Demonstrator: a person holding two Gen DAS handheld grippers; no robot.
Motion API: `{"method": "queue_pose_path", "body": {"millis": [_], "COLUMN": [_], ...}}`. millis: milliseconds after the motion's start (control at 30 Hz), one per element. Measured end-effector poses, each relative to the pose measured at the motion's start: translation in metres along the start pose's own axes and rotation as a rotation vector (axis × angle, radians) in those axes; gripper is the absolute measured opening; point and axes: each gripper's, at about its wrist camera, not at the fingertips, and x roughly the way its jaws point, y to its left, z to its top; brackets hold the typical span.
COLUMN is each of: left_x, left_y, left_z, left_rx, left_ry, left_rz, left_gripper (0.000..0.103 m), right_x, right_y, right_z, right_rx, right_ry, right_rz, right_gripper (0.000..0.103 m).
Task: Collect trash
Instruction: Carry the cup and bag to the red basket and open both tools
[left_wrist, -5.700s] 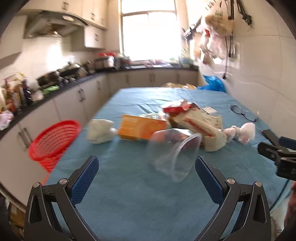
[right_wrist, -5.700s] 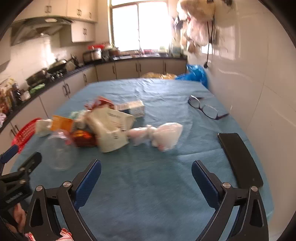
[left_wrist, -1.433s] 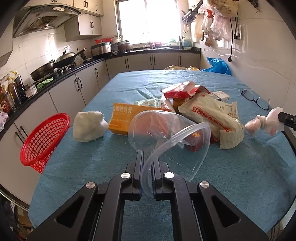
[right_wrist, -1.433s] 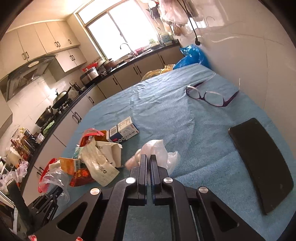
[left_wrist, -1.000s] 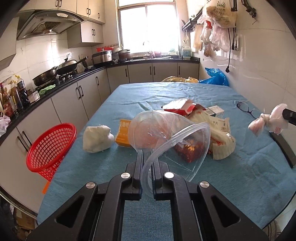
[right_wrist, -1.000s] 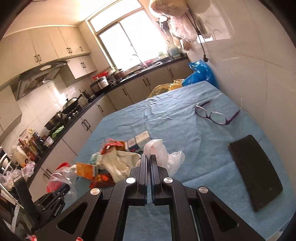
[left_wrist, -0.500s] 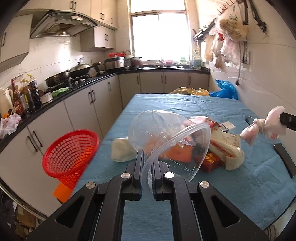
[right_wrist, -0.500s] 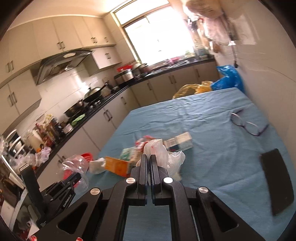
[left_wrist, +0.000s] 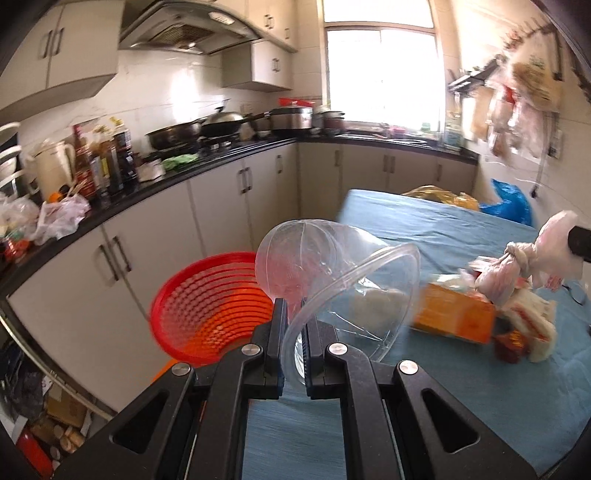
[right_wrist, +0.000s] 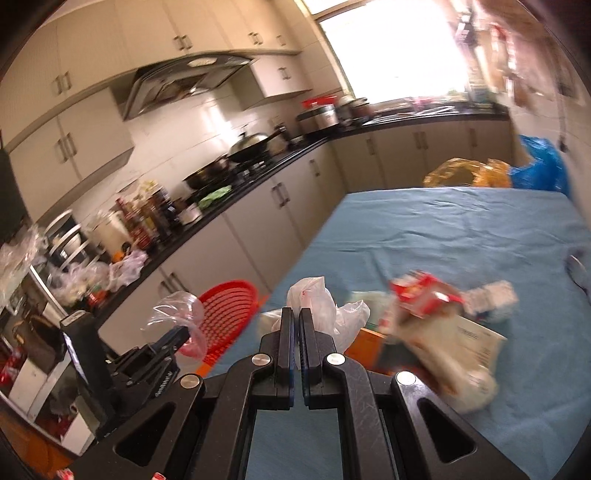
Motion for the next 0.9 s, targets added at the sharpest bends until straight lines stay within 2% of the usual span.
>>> {"method": "queue_pose_path", "body": {"millis": [367, 667, 733, 767, 800, 833, 867, 900], "left_x": [0.062, 0.098, 0.102, 0.103, 0.102, 0.100, 0.099, 0.096], "left_y": [0.075, 0.104, 0.105, 0.106, 0.105, 0.105, 0.106, 0.105], "left_z": [0.002, 0.004, 0.003, 0.003, 0.002, 0.001, 0.001, 0.001], "left_rx": [-0.117, -0.157, -0.159, -0.166, -0.174, -0.179, -0.178, -0.168], "left_ry": [0.105, 0.145, 0.149, 0.154, 0.152, 0.142, 0.126, 0.112], "left_rz": [0.093, 0.123, 0.123, 0.122, 0.123, 0.127, 0.135, 0.147], "left_gripper": [0.007, 0.007, 0.010, 0.025, 0.049, 0.059, 0.063, 0.063], "right_x": [0.110, 0.193, 0.208, 0.215, 0.219, 0.220, 0.219, 0.216], "right_y": [0.074, 0.104, 0.106, 0.107, 0.107, 0.105, 0.103, 0.102], "right_z": [0.022, 0.031, 0.031, 0.030, 0.030, 0.029, 0.028, 0.028], "right_rx": [-0.096, -0.099, -0.092, -0.092, -0.093, -0.090, -0.088, -0.092], "right_ry": [0.111, 0.198, 0.223, 0.237, 0.249, 0.255, 0.249, 0.245], "right_rz": [0.103, 0.131, 0.141, 0.143, 0.142, 0.141, 0.143, 0.142], "right_gripper": [0.003, 0.003, 0.006, 0.008, 0.014, 0.015, 0.015, 0.015]}}
